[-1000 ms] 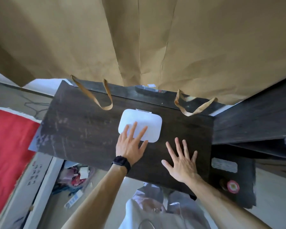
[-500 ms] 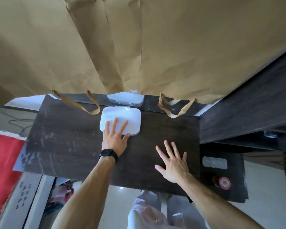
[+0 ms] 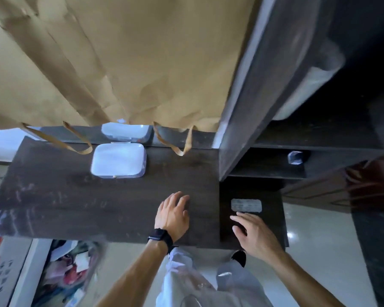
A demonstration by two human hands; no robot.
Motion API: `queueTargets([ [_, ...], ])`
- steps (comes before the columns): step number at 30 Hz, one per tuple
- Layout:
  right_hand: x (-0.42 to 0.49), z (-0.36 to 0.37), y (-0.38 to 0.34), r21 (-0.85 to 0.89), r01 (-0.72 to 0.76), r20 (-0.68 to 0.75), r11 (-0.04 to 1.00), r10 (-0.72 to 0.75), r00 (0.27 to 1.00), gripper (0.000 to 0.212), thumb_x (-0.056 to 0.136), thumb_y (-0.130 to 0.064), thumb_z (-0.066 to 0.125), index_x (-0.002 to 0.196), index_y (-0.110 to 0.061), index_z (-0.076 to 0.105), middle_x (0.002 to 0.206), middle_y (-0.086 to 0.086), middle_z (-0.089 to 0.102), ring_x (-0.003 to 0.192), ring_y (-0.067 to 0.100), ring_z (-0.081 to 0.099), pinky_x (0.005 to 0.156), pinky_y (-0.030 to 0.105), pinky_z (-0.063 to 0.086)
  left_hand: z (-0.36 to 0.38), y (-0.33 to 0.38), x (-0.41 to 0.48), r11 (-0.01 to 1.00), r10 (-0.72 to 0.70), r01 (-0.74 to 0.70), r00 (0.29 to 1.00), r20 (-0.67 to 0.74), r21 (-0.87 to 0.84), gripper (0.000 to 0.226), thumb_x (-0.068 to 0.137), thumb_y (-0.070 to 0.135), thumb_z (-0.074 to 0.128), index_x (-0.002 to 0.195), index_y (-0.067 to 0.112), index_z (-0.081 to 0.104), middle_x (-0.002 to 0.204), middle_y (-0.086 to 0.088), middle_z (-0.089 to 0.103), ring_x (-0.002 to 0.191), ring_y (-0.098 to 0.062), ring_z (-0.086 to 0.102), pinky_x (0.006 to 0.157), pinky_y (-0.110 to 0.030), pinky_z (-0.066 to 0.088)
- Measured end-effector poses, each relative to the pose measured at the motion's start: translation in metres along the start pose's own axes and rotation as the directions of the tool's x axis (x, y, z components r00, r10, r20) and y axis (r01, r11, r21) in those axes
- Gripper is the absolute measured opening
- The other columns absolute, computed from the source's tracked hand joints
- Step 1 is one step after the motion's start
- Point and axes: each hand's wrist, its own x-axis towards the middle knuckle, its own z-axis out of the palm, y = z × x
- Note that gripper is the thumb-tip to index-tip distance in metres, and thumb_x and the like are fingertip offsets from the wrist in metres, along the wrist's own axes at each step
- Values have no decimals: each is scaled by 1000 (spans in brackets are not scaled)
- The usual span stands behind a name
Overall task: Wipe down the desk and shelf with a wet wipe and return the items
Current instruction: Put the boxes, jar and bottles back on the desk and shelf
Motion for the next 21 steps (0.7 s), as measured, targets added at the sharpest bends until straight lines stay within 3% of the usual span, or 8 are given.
queueTargets([
  [4,-15,-36,42,60,-15,-146,998,24,989,39,96,-33,58,134,-26,59,138,-8,58,129,14,49,102,24,39,17,91,10,988,149,-148,989,22,-30,53,92,24,49,144,23,44,151,-3,40,138,-24,37,113,-34,32],
  [9,7,-88,72,123,-39,-417,992,87,905,50,92,-29,64,138,-18,49,140,6,53,124,26,56,95,38,51,19,190,49,969,234,-236,972,-28,-80,56,90,26,54,145,21,42,150,-6,40,134,-29,41,109,-39,39],
  [12,34,-117,82,114,-100,-411,988,139,901,63,93,-31,61,147,-15,32,145,12,42,121,33,56,90,43,52,19,227,78,980,199,-197,978,62,-40,66,93,35,52,153,22,28,159,-4,24,144,-27,27,117,-39,29],
  [17,69,-140,87,49,-219,-374,974,222,901,72,98,-38,50,156,-15,13,159,13,22,126,33,53,90,40,52,27,242,110,961,138,-193,954,265,197,74,96,43,46,157,24,8,166,1,-1,152,-26,3,122,-46,15],
  [21,79,-135,94,-43,-231,-345,972,202,917,73,97,-33,52,155,-15,12,160,10,19,119,33,56,84,40,53,34,239,105,962,117,-180,951,285,205,80,95,40,49,157,26,2,165,5,-10,152,-22,-7,123,-44,9],
])
